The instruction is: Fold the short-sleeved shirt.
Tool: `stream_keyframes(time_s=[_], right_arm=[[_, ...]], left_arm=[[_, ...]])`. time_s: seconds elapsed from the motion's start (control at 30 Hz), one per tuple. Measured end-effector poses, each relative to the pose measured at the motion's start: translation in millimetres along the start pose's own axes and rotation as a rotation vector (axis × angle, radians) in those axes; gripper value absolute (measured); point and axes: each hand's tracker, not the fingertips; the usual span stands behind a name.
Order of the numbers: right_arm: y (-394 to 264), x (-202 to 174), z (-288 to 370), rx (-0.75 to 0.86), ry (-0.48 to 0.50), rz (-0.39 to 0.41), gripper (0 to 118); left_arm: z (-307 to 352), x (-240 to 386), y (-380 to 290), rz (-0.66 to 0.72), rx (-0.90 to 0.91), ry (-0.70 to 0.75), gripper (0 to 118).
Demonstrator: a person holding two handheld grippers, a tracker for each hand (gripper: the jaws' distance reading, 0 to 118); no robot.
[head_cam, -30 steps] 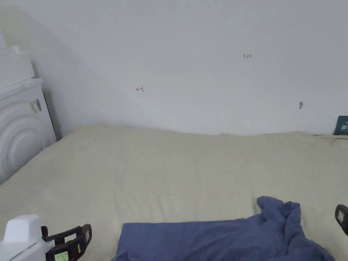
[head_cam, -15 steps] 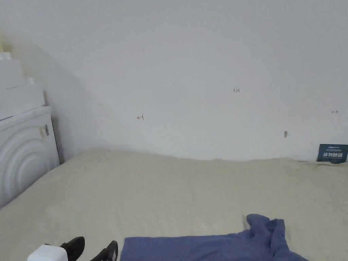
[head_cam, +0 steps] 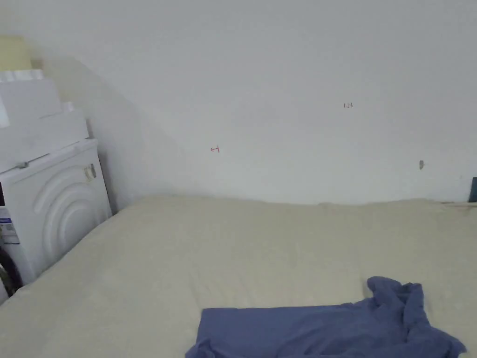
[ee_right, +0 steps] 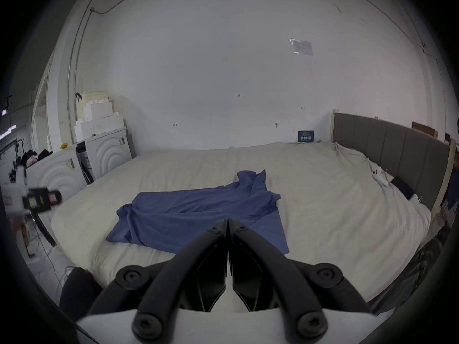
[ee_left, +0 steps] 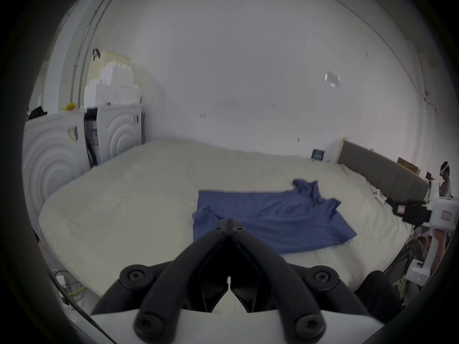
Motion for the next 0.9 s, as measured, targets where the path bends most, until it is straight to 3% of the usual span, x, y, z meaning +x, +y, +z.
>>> stream_keyframes(time_s=[0.1, 0.13, 0.2, 0.23, 0.27, 0.3, 0.53, 0.9], right_arm=[[-2, 3, -4, -0.023, 0.046, -0.049, 0], [-5, 3, -3, -0.02, 0.045, -0.045, 0], [-7, 3, -6, -0.05, 0.054, -0.033, 0], [-9, 3, -7, -0.06, 0.053, -0.022, 0], [-12, 3, -7, -0.064, 0.049, -0.013, 0], [-13, 4, -8, -0.074, 0.048, -0.01, 0], [-22, 15, -18, -0.138, 0.032, -0.076, 1], [-37, 26, -24, -0.195, 0.01, -0.082, 1]], left_arm=[[-42, -8, -24, 0.022, -0.073, 0.003, 0], [-58, -10, -33, 0.015, -0.115, 0.018, 5], [-88, -16, -50, 0.012, -0.184, 0.061, 25], [-100, -19, -58, 0.02, -0.2, 0.055, 43], [-109, -22, -64, 0.027, -0.2, 0.047, 68], [-117, -23, -69, 0.024, -0.195, 0.051, 78], [-155, -22, -89, -0.023, -0.255, 0.052, 81], [-187, -19, -105, -0.066, -0.303, 0.09, 80]])
